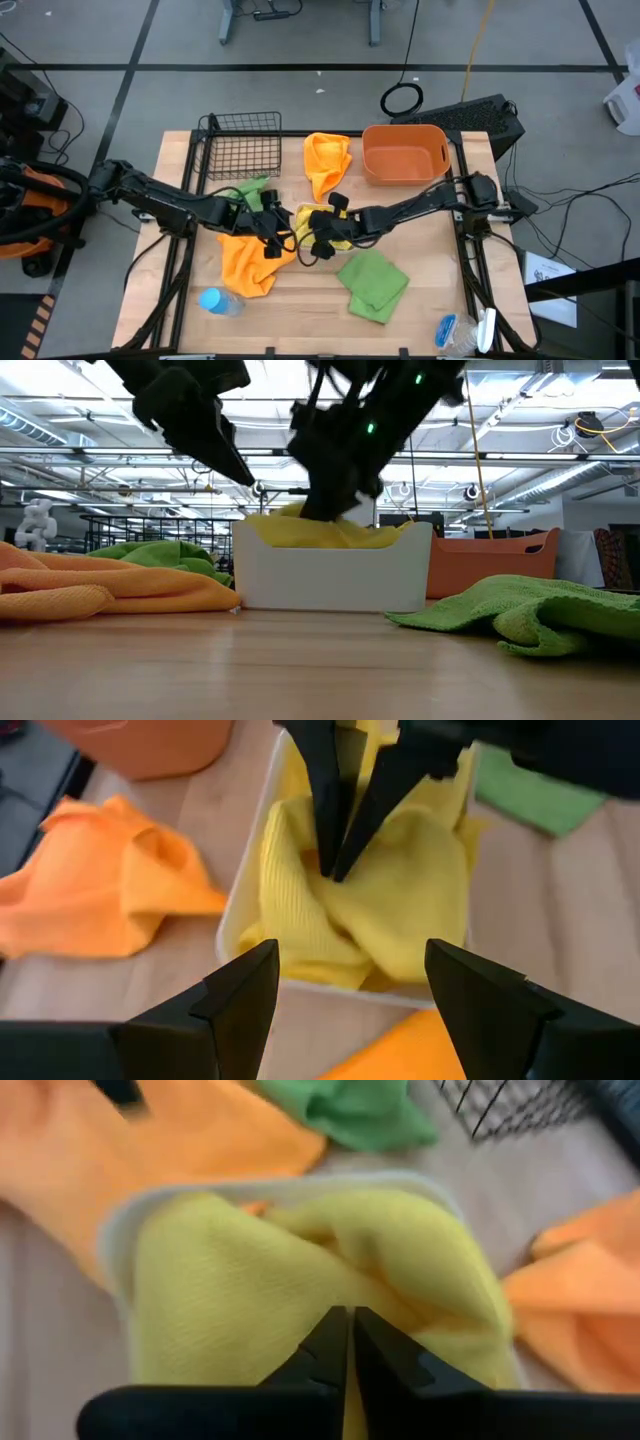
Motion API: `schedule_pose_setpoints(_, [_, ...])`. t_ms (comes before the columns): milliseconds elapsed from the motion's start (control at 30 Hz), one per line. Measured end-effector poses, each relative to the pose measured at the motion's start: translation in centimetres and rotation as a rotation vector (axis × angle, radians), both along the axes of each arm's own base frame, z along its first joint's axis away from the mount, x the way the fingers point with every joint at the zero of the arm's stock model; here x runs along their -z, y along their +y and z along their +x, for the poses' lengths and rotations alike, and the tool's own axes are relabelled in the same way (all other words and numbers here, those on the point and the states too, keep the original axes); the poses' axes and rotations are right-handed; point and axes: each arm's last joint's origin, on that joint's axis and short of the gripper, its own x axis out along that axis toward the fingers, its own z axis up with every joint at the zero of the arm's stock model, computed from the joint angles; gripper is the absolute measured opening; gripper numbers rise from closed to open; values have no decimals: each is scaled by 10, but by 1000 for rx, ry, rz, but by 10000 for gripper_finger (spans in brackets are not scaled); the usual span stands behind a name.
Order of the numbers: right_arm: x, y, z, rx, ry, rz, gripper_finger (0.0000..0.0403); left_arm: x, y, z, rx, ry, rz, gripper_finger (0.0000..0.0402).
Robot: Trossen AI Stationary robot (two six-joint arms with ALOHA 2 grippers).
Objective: Sort microfiber towel by color & place in baskets
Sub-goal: Put the yellow microfiber towel into the white bin
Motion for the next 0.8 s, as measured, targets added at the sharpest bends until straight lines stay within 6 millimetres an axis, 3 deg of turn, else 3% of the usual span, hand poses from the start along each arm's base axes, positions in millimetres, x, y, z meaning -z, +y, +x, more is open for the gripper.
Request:
schedule_pose_setpoints(200, [38,-2,7,26,76,39,2,0,-5,-2,3,9,13,258])
schedule_pose_setpoints(400, [56,-2,10,30,110,47,1,0,-5,-2,-4,8,7,258])
schedule_pose_setpoints(567, [53,-2,9,23,112,46,2,0,-5,-3,-5,8,5,258])
schedule_pose_setpoints(800, [23,0,1,-19,80,65,3,0,-5,-3,-6,8,5,258])
